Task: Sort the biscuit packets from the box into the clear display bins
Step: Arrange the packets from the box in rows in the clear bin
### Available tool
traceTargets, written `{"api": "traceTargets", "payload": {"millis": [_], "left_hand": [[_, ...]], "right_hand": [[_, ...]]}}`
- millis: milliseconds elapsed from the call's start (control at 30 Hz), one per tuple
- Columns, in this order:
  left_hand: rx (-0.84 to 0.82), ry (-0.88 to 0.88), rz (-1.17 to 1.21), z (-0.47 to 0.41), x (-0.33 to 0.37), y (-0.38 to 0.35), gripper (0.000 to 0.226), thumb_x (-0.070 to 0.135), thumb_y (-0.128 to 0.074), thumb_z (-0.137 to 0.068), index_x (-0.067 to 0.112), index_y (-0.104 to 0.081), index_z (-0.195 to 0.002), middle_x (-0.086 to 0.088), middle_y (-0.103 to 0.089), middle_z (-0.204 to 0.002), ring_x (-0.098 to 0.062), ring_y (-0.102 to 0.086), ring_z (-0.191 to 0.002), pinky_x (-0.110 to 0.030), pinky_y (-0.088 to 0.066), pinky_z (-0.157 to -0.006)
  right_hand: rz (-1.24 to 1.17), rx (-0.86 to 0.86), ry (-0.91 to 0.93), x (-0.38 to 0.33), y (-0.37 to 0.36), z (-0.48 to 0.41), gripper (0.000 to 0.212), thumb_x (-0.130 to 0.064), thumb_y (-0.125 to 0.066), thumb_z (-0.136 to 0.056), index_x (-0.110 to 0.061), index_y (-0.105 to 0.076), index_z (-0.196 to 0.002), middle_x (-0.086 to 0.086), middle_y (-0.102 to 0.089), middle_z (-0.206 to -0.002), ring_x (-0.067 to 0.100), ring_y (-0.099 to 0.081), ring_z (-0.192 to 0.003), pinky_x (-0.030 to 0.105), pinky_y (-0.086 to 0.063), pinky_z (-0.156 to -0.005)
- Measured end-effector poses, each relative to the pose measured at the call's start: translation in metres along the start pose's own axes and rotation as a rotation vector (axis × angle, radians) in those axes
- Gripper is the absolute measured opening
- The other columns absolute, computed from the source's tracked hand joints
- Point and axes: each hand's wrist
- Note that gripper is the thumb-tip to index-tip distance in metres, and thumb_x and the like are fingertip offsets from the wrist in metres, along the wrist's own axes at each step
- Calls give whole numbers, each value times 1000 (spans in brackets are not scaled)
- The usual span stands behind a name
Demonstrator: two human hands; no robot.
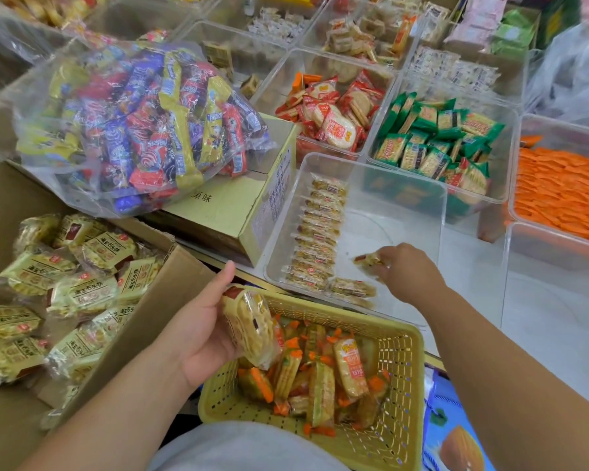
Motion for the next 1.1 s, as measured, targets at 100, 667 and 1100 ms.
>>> {"api": "traceTargets", "payload": {"millis": [100, 667, 1100], "left_hand": [[10, -21, 13, 4, 0, -1, 77, 61, -77, -74, 8, -65, -128, -24, -72, -121, -41, -73, -102, -57, -59, -83], [-16, -103, 78, 5, -1, -3, 38, 22, -49, -101, 9, -62, -134, -24, -69, -129, -47, -66, -119, -51, -63, -74], [152, -244, -134, -6, 18, -13, 19, 14, -59, -101, 8, -60, -119, -19, -77, -110, -37, -77, -95, -48, -65, -70]], "right_hand": [[114, -126, 74, -10, -11, -9, 35, -39, -54, -101, -20, -64, -129, 12, -65, -118, 35, -60, -106, 42, -54, -89], [-58, -422, 109, -32, -39, -17, 62, -53, -32, -107, -14, -35, -154, 14, -46, -154, 33, -45, -138, 40, -37, -111], [-565, 52, 318, -86, 21, 68, 48, -57, -52, -96, -33, -57, -137, -14, -58, -133, -1, -55, -116, 30, -49, -97]]}}
Point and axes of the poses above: each hand's wrist, its own z-axis away from the middle knuckle, its own y-axis out of the back of the hand, x = y × z
